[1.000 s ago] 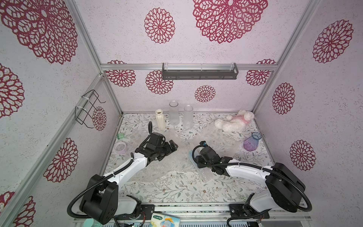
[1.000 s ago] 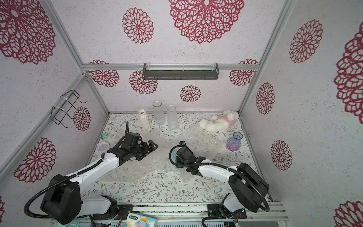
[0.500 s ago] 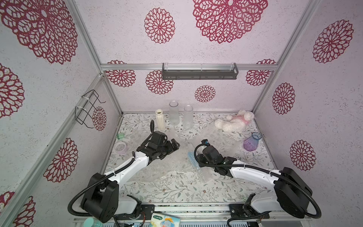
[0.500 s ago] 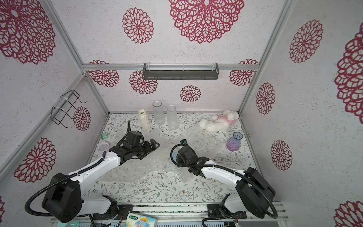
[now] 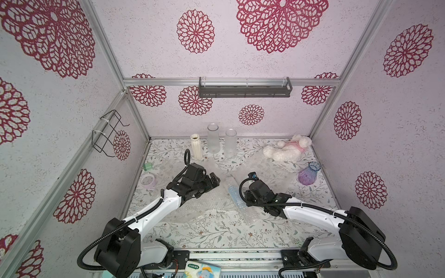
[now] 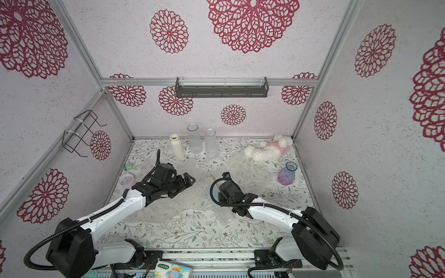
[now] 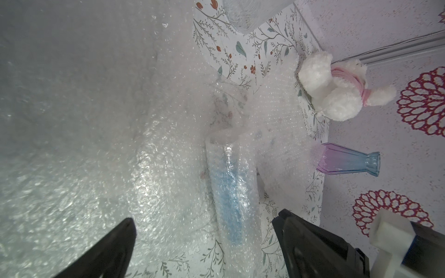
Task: Unwrap the vase from the bubble wrap
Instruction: Unwrap the bubble wrap at the center of the board.
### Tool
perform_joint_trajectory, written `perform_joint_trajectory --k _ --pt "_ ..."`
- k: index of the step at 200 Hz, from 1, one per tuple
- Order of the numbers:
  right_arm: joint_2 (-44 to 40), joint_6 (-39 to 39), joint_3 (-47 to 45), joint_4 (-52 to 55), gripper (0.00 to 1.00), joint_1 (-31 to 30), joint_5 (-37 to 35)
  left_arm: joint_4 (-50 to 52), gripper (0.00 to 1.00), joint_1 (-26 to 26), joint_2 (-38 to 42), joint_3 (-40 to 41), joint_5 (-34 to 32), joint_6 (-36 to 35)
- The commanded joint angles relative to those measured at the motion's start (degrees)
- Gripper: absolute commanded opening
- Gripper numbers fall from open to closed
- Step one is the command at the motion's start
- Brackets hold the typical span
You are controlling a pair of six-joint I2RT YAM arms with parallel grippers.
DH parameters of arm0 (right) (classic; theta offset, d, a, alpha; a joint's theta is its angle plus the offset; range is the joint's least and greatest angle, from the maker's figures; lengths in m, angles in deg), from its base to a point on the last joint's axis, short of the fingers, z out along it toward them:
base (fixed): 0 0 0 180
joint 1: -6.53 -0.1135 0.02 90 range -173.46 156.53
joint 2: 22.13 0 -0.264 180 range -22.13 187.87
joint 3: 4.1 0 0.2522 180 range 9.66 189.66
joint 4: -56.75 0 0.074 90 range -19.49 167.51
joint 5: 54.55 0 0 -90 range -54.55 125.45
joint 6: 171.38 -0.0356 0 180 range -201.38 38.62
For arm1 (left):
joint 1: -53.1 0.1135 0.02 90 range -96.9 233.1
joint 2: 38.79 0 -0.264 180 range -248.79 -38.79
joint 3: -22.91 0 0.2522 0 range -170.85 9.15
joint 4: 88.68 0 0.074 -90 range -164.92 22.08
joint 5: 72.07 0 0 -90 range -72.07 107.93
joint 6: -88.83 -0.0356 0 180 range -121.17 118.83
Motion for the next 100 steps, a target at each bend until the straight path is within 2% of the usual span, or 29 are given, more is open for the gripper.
perform_joint_trajectory --k 1,100 --pt "-2.5 0.9 -0.2 1.4 0.25 -0.9 -2.6 1.1 0.98 -1.1 1.2 0.5 -2.2 1.0" --pt "-4.8 1.3 -1.6 2.4 0.20 -1.7 -4.2 3.3 1.00 -3.2 4.2 2.3 -6.3 2.2"
